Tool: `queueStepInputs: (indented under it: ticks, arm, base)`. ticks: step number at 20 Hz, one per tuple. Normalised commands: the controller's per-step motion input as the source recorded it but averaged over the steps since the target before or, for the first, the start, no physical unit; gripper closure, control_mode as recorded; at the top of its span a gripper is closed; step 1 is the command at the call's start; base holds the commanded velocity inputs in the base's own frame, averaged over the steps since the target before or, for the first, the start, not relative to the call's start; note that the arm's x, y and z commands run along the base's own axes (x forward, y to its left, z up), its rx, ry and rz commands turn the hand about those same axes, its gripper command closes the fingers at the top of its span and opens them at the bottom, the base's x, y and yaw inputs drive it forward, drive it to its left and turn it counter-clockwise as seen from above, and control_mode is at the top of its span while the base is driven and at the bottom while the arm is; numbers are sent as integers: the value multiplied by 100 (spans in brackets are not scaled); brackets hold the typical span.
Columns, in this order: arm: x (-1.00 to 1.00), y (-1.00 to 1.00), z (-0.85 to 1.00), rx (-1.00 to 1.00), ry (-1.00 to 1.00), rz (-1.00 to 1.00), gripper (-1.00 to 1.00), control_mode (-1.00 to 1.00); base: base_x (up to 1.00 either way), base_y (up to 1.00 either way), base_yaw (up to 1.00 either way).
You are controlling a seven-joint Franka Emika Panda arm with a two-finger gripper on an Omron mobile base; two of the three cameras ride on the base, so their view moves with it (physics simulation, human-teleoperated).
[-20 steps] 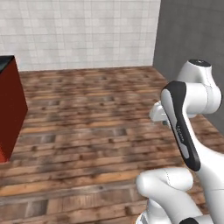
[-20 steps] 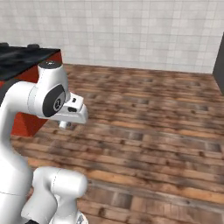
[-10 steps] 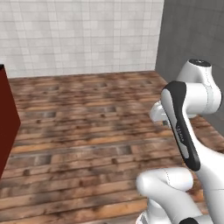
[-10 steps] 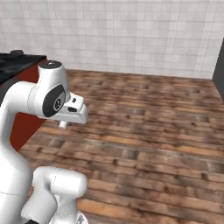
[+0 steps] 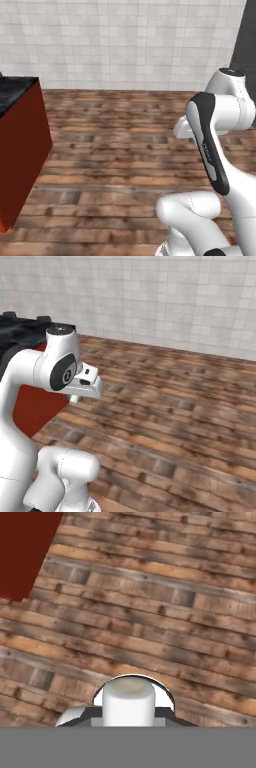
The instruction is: Pick up the marshmallow and place it in the cup of hot chocolate on the dining counter.
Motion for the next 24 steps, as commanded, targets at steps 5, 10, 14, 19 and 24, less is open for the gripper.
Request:
queueStepInputs:
  ticks: [5, 10, 14, 19, 24]
  arm:
    - [0, 0, 0, 0, 0, 0, 100, 100]
    - [0, 0, 0, 0, 0, 0, 100, 100]
    - [0, 0, 0, 0, 0, 0, 100, 100]
    - [0, 0, 0, 0, 0, 0, 100, 100]
    - [0, 0, 0, 0, 0, 0, 100, 100]
  base:
    - [100, 0, 60]
    - [100, -3, 58]
    - [100, -2, 66]
    - [100, -21, 71]
    - [100, -45, 67]
